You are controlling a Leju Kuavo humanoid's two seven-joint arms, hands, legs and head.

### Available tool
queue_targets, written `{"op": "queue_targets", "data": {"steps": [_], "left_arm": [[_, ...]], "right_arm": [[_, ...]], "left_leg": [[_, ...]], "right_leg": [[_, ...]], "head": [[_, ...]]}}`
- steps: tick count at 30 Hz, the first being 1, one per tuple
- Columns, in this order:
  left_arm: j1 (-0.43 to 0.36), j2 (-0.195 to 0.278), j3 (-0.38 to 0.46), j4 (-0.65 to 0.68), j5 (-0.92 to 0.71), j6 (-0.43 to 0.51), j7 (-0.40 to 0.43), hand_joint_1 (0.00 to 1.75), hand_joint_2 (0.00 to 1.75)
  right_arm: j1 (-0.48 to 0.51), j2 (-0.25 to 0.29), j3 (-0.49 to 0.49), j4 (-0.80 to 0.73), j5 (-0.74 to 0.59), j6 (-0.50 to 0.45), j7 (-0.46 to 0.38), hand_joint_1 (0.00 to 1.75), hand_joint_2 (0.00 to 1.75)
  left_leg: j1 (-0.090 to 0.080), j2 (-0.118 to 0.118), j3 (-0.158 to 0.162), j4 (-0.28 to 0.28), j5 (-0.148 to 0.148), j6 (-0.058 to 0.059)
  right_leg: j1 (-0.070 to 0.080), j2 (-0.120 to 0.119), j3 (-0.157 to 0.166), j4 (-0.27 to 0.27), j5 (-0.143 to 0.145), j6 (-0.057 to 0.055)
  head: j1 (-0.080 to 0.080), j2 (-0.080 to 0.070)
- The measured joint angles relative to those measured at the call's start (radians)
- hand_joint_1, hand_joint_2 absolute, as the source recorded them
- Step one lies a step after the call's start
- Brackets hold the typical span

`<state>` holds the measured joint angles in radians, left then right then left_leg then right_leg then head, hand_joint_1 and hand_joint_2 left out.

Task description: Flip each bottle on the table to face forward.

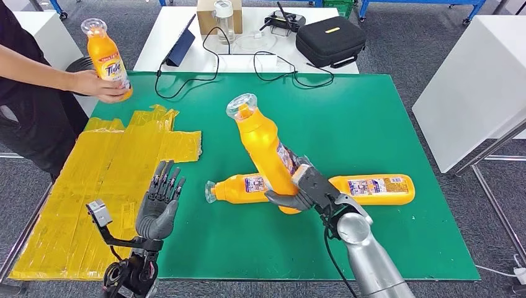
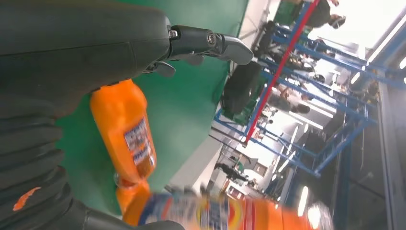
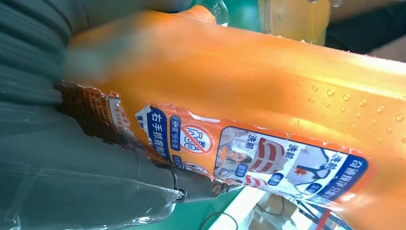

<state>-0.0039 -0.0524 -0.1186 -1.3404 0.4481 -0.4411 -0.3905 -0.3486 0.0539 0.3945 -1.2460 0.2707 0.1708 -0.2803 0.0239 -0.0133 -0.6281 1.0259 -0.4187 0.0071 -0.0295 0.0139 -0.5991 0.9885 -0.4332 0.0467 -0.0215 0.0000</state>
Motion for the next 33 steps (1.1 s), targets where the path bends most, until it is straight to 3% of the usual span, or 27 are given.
{"op": "queue_targets", "data": {"steps": [10,21,26,33], "left_arm": [[-0.009,-0.032,-0.08,-0.026,0.008,0.018,0.009,0.0,1.75],[-0.045,-0.048,-0.077,0.002,0.047,0.075,0.035,0.0,1.75],[-0.068,-0.055,-0.057,0.038,0.08,0.065,0.045,0.0,1.75],[-0.07,-0.056,-0.032,0.065,0.106,0.05,0.056,0.0,1.75]], "right_arm": [[-0.097,0.132,0.081,0.188,0.034,-0.073,0.02,1.75,1.75],[-0.151,0.267,0.193,0.278,0.147,-0.126,0.07,1.75,1.75],[-0.173,0.298,0.277,0.314,0.085,-0.138,0.093,1.75,1.75],[-0.196,0.303,0.39,0.356,0.038,-0.165,0.108,1.75,1.75]], "left_leg": [[0.0,0.0,0.0,0.0,0.0,0.0],[0.001,0.001,-0.001,0.0,0.0,-0.001],[0.001,0.001,-0.001,0.0,0.0,-0.001],[0.001,0.001,-0.001,0.0,0.0,-0.001]], "right_leg": [[0.0,0.0,-0.001,0.0,0.0,0.0],[0.001,0.001,-0.002,0.0,0.0,0.0],[0.001,0.0,-0.002,0.0,0.0,0.0],[0.001,0.0,-0.003,0.0,0.0,0.0]], "head": [[0.0,0.0],[0.0,0.0],[0.0,0.0],[0.0,0.0]]}}
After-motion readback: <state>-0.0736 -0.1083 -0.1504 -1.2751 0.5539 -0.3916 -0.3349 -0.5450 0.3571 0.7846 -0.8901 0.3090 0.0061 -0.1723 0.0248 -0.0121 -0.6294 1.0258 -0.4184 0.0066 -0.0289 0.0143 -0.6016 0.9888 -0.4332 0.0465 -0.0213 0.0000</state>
